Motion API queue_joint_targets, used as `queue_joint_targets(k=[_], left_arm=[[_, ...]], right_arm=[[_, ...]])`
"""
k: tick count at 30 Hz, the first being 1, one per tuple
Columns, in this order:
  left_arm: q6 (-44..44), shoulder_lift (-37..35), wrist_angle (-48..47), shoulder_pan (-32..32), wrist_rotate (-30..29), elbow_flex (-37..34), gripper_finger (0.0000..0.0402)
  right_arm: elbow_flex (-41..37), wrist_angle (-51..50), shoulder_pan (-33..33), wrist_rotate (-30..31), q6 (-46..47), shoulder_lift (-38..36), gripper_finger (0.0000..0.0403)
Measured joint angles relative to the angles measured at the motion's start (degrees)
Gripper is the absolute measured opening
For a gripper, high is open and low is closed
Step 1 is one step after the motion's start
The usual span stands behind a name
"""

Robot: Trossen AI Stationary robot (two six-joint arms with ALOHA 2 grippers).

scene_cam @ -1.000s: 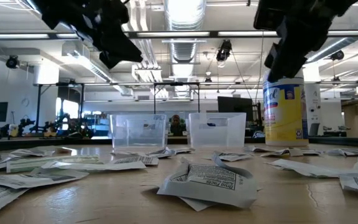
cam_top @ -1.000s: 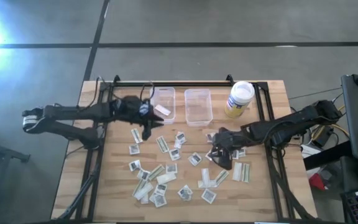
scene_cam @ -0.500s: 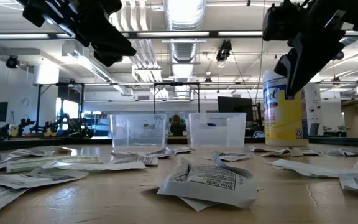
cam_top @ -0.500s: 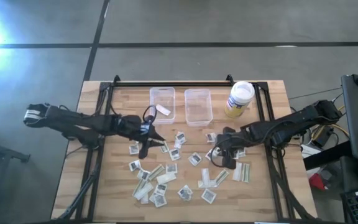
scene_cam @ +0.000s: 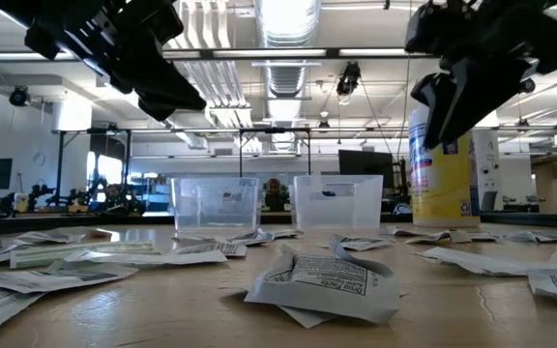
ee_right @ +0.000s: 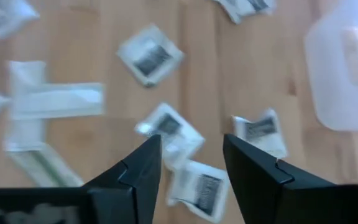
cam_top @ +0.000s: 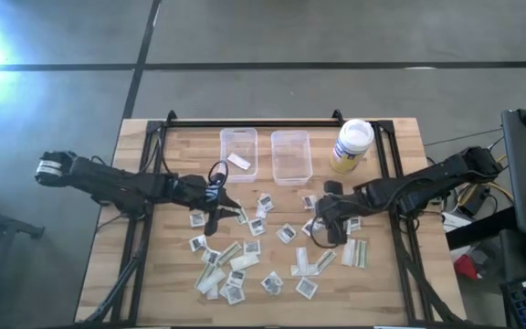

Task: Pick & Place First Aid Supplies
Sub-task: Put the gray towelette pack into the right transparent bin

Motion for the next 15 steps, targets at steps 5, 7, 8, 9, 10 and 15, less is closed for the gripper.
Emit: queue_joint_targets(k=[5,7,8,9,10,15], left_arm=[[-0.03,-0.02,0.24,0.0,-0.13,-0.48,0.0096],[-0.18,-0.02,0.87,0.0,-0.13,-0.61,0.0096],[-0.42,-0.02,1.22,-0.02,-0.13,-0.65,0.0096],[-0.52,-0.02,1.41,-0.02,-0.15,-0.65,0.0096],[-0.55,-0.02,1.69,-0.06,-0.15,-0.65,0.0096],[-0.52,-0.02,2.4,-0.09,-0.15,-0.65,0.0097]], right_arm=[[3.52,0.27,6.12,1.42,0.37,0.0,0.0171],[4.86,0.29,7.59,4.25,0.33,0.0,0.0171],[5.44,0.27,7.97,6.03,0.31,0.0,0.0172],[5.86,0.25,8.25,7.76,0.29,0.0,0.0172],[6.22,0.14,8.39,9.1,0.22,0.0,0.0171],[6.14,0.53,7.71,10.75,0.28,0.0,0.0171]])
